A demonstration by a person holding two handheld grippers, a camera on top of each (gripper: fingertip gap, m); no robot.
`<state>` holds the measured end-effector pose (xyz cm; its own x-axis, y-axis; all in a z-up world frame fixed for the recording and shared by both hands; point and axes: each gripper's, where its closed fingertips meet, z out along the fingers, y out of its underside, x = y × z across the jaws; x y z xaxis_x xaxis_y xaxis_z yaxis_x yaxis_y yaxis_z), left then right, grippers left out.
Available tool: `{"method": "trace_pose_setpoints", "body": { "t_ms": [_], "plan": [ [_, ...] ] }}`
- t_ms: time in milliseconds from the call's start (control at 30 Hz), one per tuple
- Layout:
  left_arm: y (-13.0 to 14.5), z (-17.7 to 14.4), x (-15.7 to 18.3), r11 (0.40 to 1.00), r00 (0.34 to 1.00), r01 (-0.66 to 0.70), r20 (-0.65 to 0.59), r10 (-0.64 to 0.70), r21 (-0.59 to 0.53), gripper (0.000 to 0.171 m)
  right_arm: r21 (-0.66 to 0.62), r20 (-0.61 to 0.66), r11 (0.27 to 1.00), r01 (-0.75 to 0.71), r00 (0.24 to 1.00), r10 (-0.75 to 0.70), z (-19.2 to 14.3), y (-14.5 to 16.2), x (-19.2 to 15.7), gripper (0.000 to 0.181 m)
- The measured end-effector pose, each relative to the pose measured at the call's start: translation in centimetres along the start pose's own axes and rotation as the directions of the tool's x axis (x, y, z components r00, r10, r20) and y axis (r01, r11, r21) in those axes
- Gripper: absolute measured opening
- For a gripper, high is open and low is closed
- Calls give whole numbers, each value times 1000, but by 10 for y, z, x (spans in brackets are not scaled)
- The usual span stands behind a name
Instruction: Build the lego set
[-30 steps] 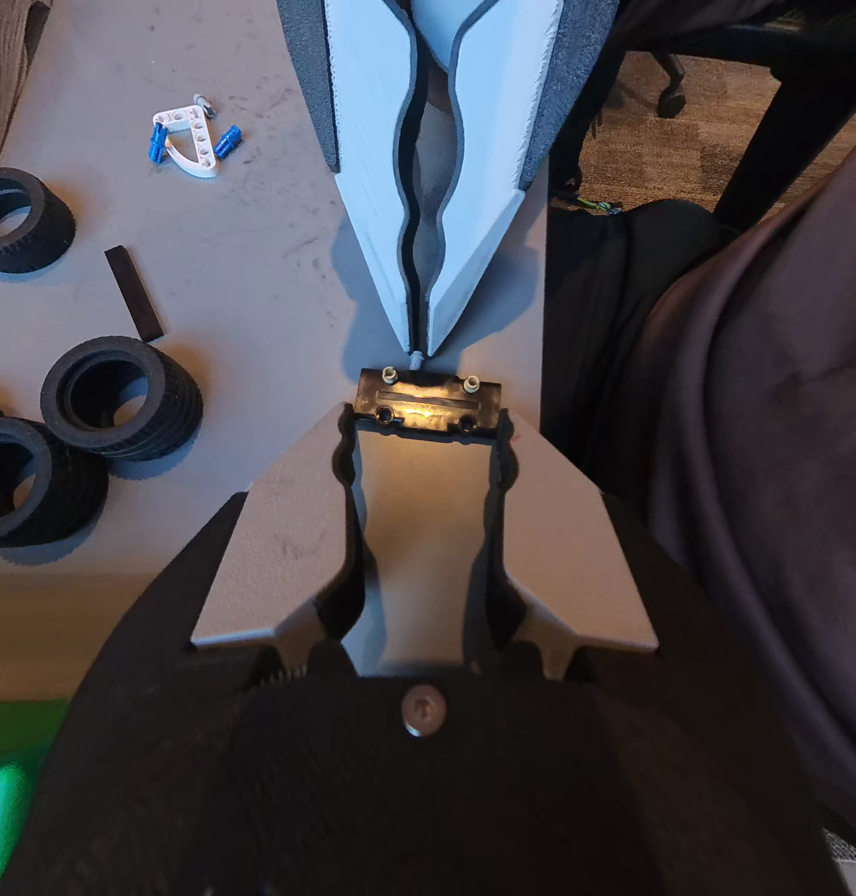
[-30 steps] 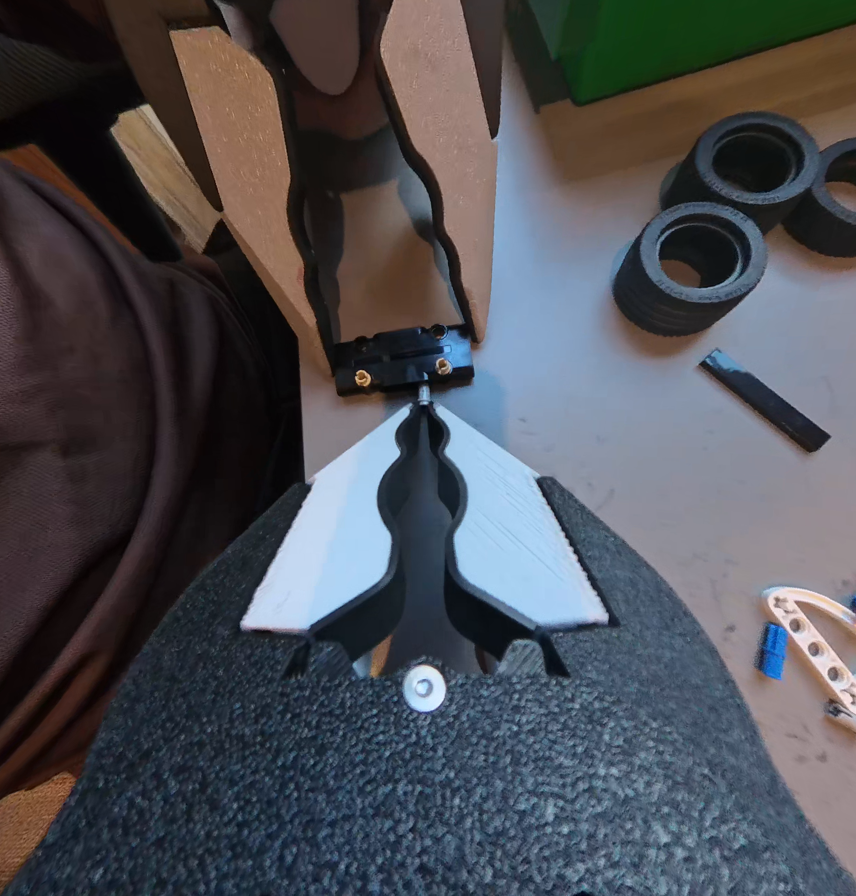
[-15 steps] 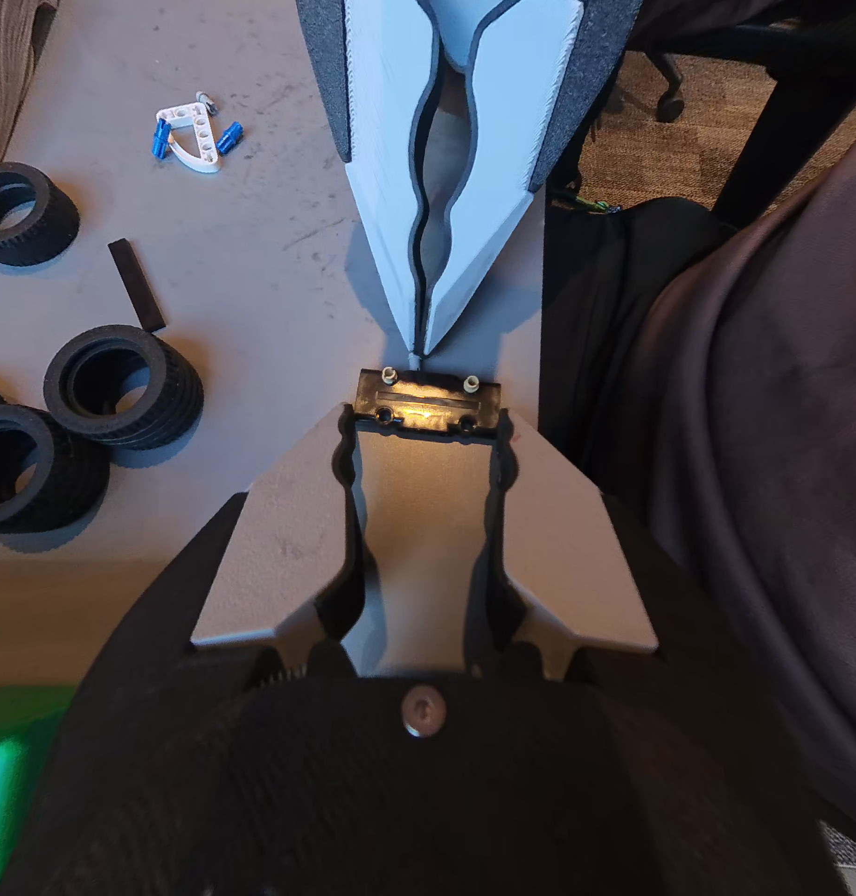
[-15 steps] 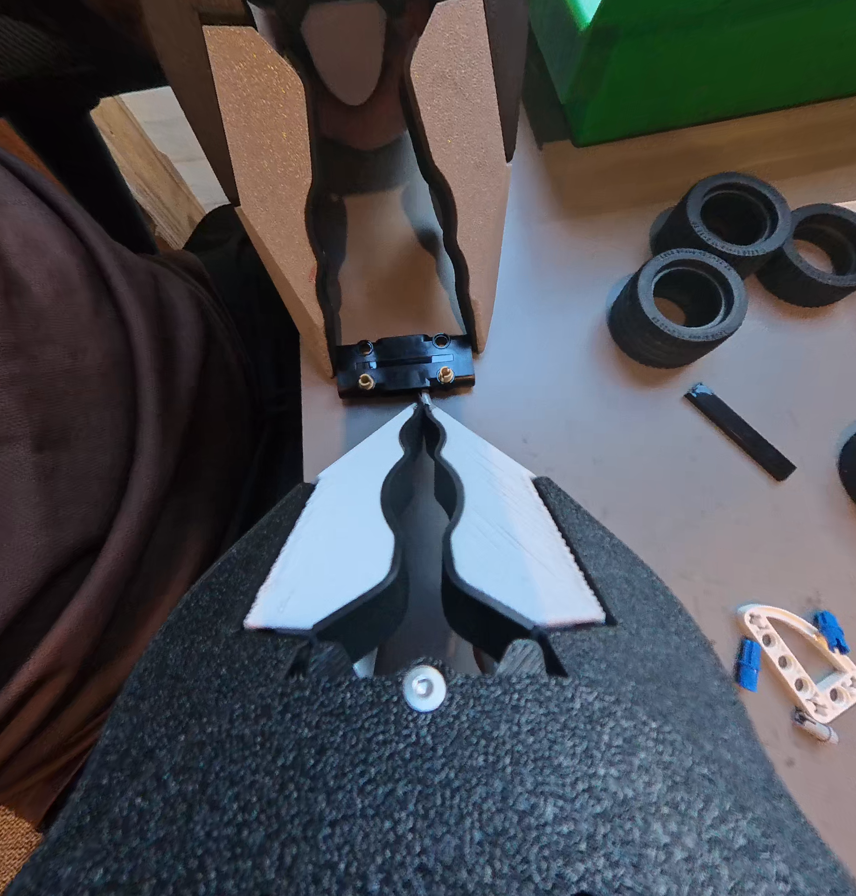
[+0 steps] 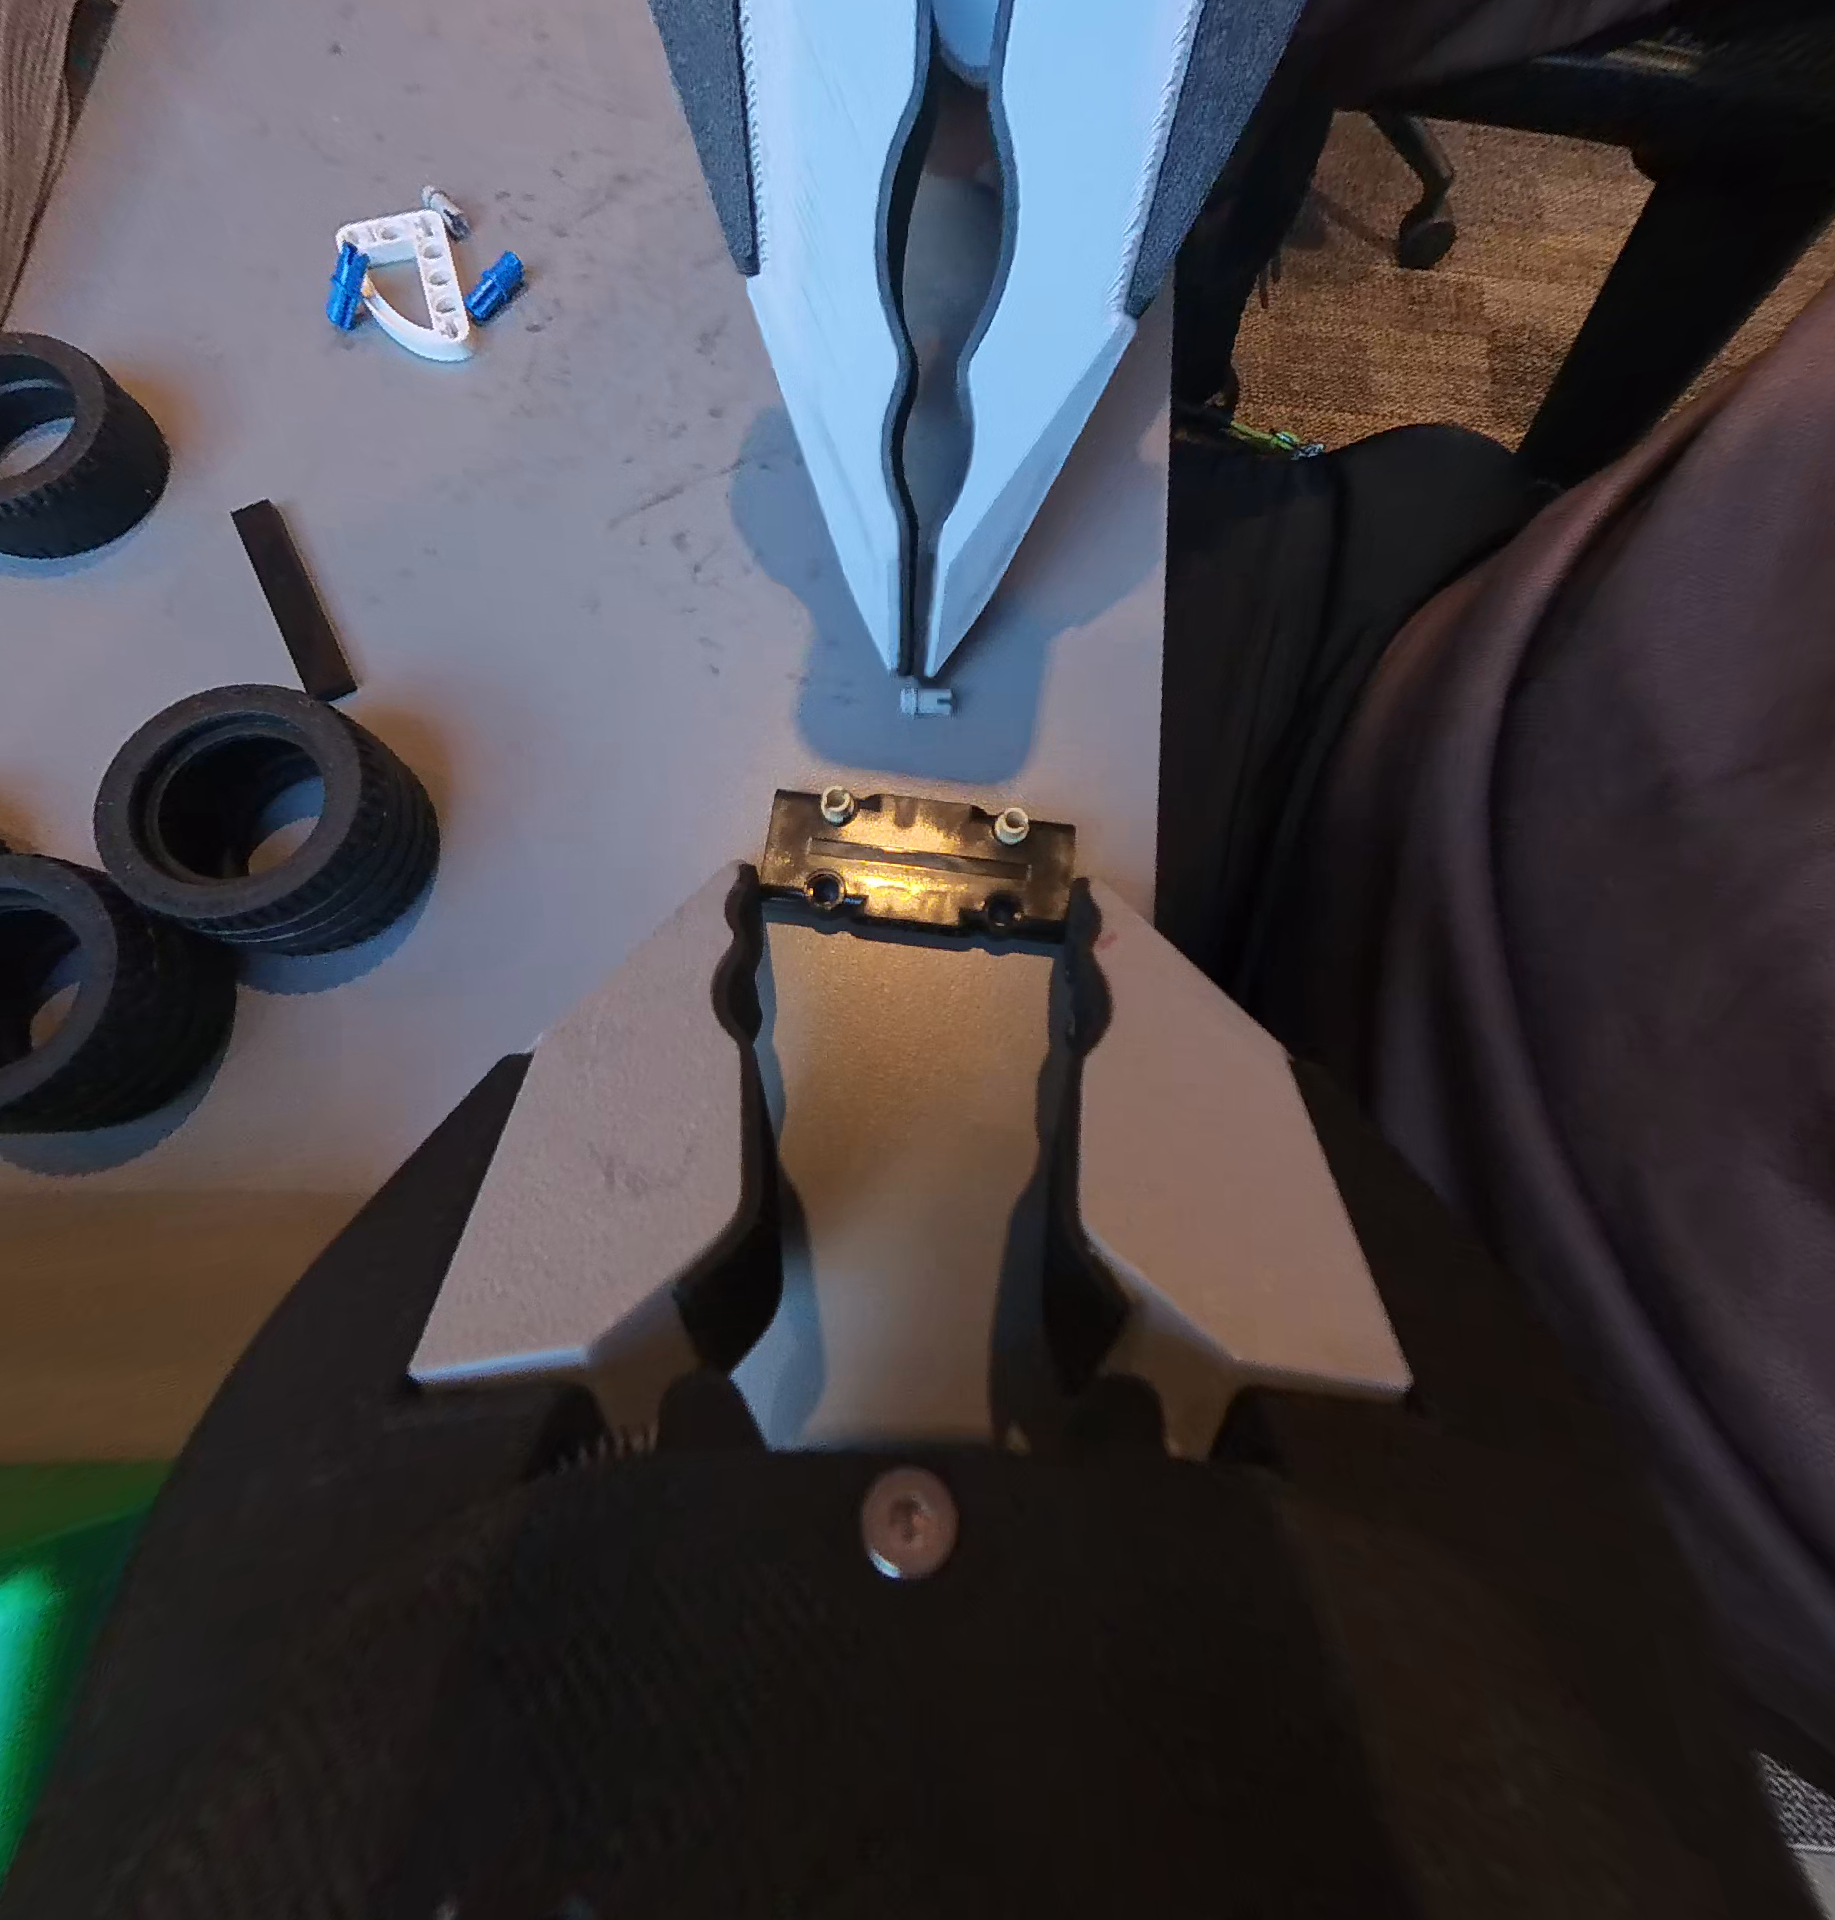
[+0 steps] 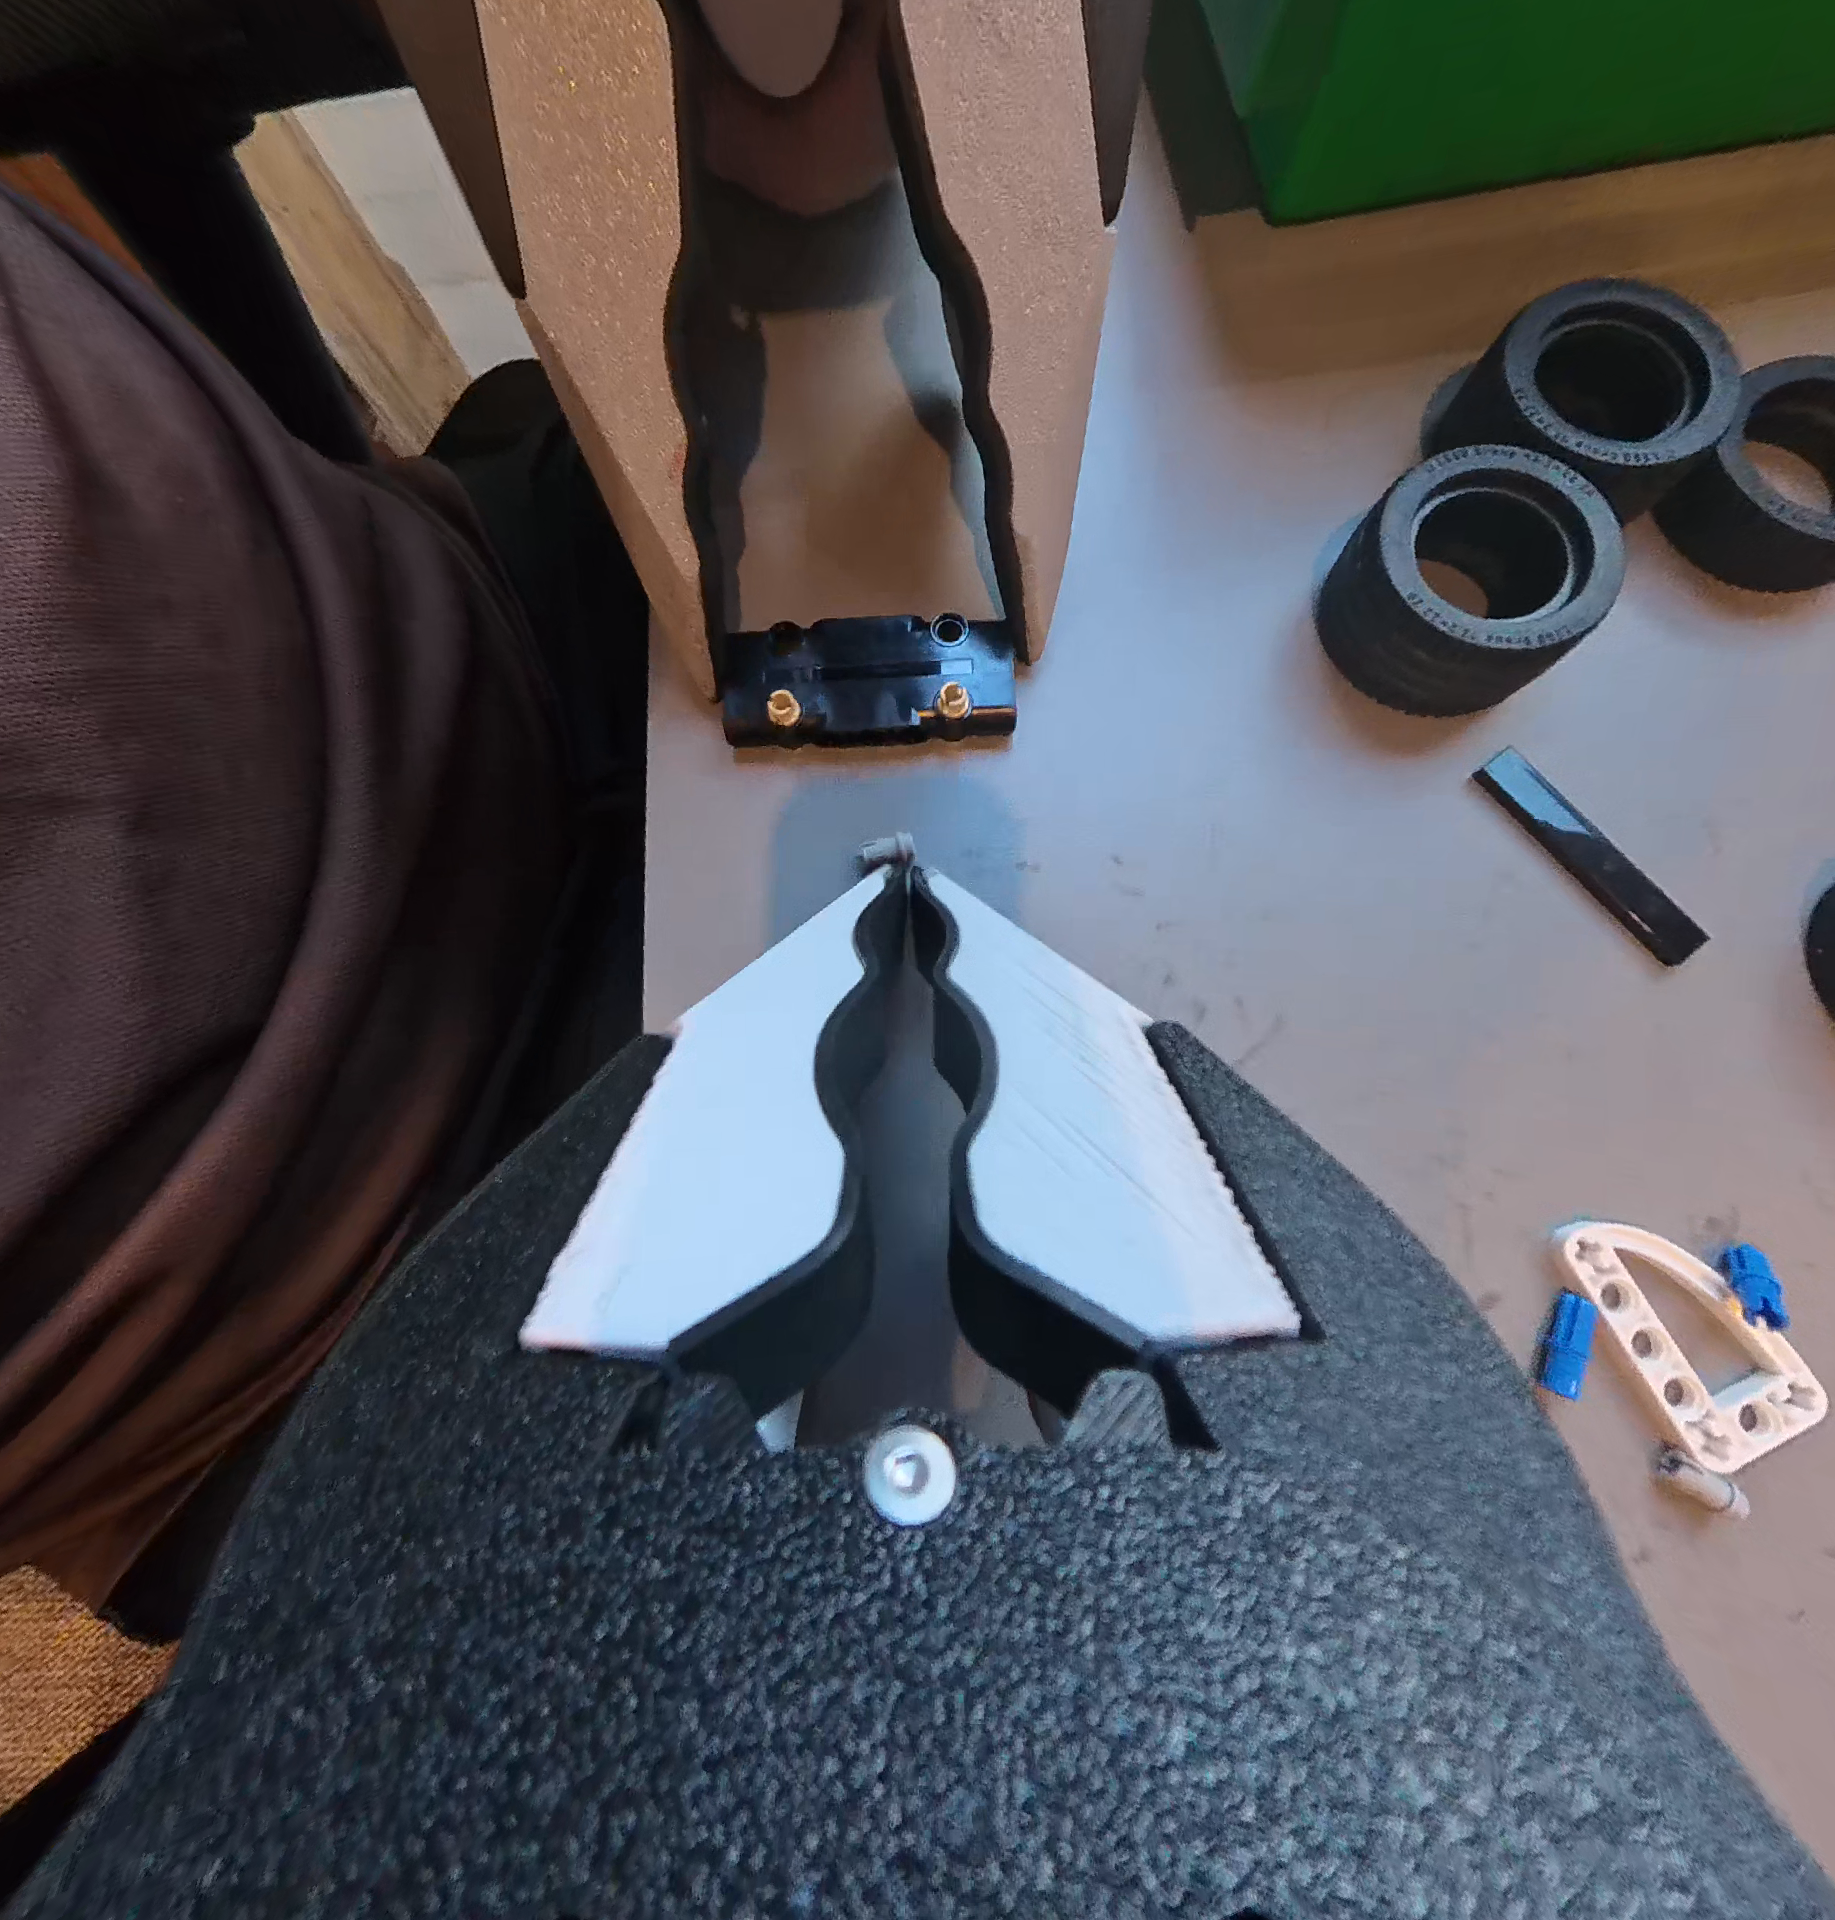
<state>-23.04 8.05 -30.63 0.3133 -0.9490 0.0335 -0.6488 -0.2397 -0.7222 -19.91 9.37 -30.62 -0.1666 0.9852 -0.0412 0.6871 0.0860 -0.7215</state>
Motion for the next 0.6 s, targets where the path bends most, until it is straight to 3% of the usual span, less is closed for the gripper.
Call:
{"method": "trace_pose_setpoints", "body": {
  "t_ms": [400,533,600],
  "plan": [
    [-1,1,-2,1000,1000,10,19,-10,0,57,-8,17,993,114,993,-114,-8,7,1,17],
    [-1,1,-2,1000,1000,12,19,-12,0,57,-9,50,987,161,986,-160,-5,5,0,17],
    [-2,1,-2,1000,1000,12,24,-12,-1,57,-11,82,990,144,986,-143,-3,4,-3,7]
  ]
}}
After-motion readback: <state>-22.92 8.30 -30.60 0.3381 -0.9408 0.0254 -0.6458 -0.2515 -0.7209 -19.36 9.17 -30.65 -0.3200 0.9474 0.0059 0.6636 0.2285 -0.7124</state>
